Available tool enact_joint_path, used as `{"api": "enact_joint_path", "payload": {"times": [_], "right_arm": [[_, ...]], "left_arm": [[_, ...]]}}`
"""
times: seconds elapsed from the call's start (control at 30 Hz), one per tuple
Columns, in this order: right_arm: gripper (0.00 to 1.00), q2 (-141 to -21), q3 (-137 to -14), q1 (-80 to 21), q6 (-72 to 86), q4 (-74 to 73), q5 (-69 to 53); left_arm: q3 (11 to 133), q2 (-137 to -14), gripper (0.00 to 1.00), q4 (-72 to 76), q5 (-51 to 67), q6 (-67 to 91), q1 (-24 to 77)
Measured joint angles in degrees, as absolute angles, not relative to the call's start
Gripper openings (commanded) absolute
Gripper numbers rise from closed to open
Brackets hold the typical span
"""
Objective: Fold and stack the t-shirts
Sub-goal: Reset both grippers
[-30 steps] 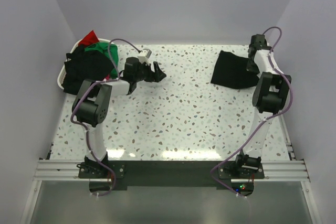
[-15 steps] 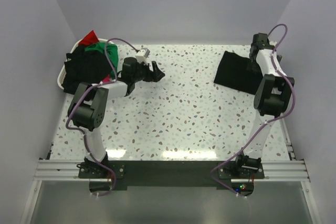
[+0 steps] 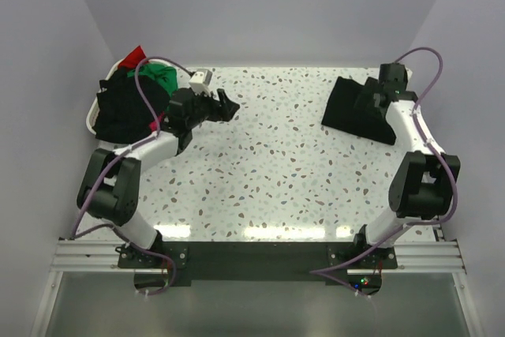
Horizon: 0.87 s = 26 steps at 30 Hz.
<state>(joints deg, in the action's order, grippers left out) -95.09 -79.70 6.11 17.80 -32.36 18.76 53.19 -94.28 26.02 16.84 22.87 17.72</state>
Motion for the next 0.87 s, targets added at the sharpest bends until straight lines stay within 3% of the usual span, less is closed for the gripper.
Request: {"api": "enact_joint_path", "payload": {"times": [0.23,0.43,0.87], "right_arm": [[0.99,-91.0,-65.2,6.0,20.9,-19.7,-4.1],[0.99,-90.6,-60.9,5.9,22.1,-11.0,-17.9],[0.99,-79.6,-52.4,3.3,24.0,2.4,-23.1]], "left_arm": [[47.9,-83.8,0.84,26.2,11.3,22.2,17.8],[45.0,-80.7,0.85,25.6,7.8,21.4,17.8],[39.5,-73.5,0.85,25.7,3.1,21.4,17.8]]}}
